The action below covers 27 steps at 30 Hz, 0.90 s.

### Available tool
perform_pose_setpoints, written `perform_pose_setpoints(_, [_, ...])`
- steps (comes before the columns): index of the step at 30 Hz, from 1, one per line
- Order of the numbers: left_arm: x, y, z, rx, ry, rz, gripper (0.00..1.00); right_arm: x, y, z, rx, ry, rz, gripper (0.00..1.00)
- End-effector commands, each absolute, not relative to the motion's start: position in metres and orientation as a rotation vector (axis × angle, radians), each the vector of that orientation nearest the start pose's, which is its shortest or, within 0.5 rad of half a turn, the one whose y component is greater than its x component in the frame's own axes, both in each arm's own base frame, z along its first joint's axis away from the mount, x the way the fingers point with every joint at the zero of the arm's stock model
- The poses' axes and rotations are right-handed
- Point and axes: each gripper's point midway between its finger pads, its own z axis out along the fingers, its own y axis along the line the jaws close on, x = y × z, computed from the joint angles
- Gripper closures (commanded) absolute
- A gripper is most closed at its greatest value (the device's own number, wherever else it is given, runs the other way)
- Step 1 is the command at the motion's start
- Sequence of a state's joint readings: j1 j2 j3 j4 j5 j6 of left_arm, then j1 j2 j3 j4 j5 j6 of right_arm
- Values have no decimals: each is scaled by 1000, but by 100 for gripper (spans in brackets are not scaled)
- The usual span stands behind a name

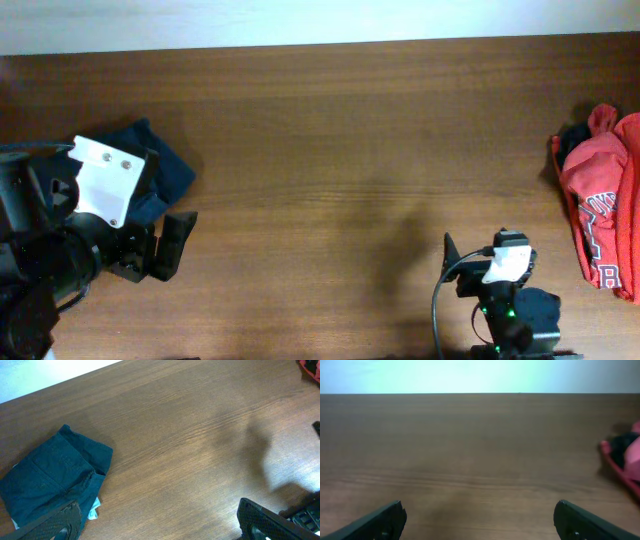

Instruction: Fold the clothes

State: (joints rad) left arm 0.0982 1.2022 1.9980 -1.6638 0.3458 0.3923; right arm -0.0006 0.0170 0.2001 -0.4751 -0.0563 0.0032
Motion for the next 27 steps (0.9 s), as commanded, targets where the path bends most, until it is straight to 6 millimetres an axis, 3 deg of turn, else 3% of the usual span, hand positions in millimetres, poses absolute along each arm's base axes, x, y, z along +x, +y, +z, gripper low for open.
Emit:
perform_pose_setpoints(1, [210, -38, 397, 487, 2330, -195, 1, 227, 21, 136, -78, 1852, 124, 1])
perform_pose_setpoints(6, [210, -38, 397, 487, 2330, -195, 1, 229, 32, 139, -127, 1817, 181, 1])
perform_pose_setpoints(27, [210, -38, 397, 487, 2329, -194, 1, 229, 32, 139, -128, 1818, 182, 1])
